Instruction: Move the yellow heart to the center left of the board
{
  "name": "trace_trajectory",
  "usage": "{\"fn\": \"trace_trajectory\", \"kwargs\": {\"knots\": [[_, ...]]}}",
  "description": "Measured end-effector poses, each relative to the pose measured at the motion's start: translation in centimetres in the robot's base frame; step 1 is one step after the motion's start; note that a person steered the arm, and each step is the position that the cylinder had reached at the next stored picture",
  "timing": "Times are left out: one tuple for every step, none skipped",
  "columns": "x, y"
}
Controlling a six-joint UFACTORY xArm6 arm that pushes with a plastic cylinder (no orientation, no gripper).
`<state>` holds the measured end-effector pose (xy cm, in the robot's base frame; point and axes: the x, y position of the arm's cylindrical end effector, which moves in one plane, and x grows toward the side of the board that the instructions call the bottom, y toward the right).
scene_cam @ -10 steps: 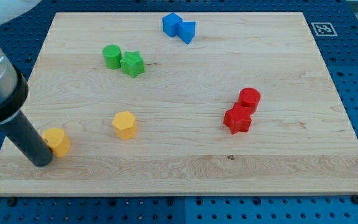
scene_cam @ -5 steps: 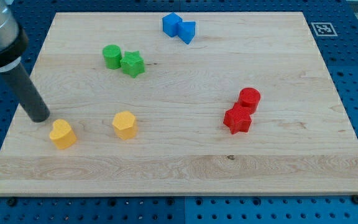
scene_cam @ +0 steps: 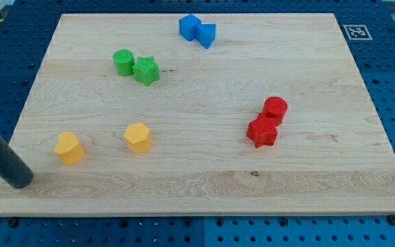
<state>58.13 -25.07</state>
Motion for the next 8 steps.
{"fn": "trace_trajectory", "kwargs": {"knots": [[-1.2, 2.1], [-1.3, 2.5], [-1.3, 3.0], [-1.3, 5.2], [-1.4, 5.7], [-3.2, 5.7], [-5.9, 5.7], [-8.1, 5.7]]}}
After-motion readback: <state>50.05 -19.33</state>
